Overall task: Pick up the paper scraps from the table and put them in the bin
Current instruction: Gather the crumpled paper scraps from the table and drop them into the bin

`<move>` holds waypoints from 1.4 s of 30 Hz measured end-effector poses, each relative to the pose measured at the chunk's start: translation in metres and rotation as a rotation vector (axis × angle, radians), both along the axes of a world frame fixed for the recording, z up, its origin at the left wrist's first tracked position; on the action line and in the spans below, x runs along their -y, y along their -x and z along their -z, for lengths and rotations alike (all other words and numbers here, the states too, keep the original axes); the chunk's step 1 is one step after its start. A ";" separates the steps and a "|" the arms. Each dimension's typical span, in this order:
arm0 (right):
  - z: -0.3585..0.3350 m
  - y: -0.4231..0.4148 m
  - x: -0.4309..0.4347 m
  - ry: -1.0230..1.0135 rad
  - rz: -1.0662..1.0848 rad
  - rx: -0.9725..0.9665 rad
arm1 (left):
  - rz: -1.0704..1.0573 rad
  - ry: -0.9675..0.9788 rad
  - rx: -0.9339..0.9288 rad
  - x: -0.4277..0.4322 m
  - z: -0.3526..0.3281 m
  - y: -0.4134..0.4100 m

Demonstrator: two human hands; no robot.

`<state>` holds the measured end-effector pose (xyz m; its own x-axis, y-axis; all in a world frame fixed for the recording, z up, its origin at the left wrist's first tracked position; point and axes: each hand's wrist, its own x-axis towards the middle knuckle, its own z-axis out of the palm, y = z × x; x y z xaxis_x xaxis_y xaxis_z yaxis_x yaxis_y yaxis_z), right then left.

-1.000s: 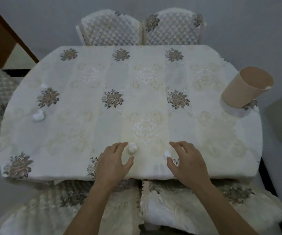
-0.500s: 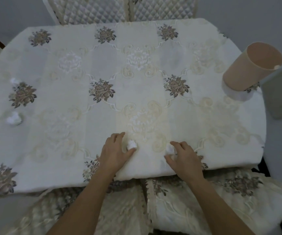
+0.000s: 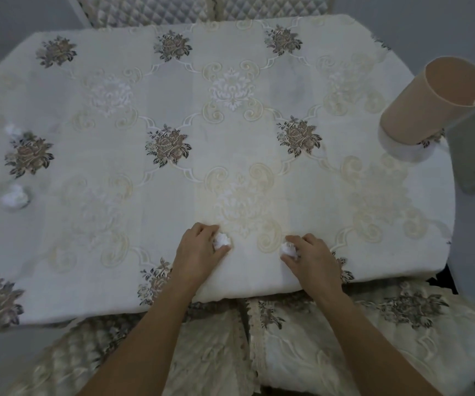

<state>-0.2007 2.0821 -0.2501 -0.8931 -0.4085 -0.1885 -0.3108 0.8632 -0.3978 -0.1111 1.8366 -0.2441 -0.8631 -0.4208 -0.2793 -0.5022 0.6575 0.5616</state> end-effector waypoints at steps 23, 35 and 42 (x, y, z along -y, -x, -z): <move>-0.070 0.003 0.000 0.341 0.128 0.084 | 0.033 -0.138 -0.232 -0.028 -0.045 -0.005; -0.149 -0.015 -0.056 0.514 0.193 -0.098 | 0.053 -0.280 -0.380 -0.097 -0.151 0.000; -0.182 -0.038 -0.095 0.533 0.307 -0.241 | 0.236 -0.336 -0.506 -0.137 -0.177 0.003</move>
<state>-0.1624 2.1767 -0.0677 -0.9757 -0.1102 0.1891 -0.2157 0.6311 -0.7451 -0.1142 1.9735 -0.0670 -0.9811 -0.1641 0.1024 0.0146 0.4652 0.8851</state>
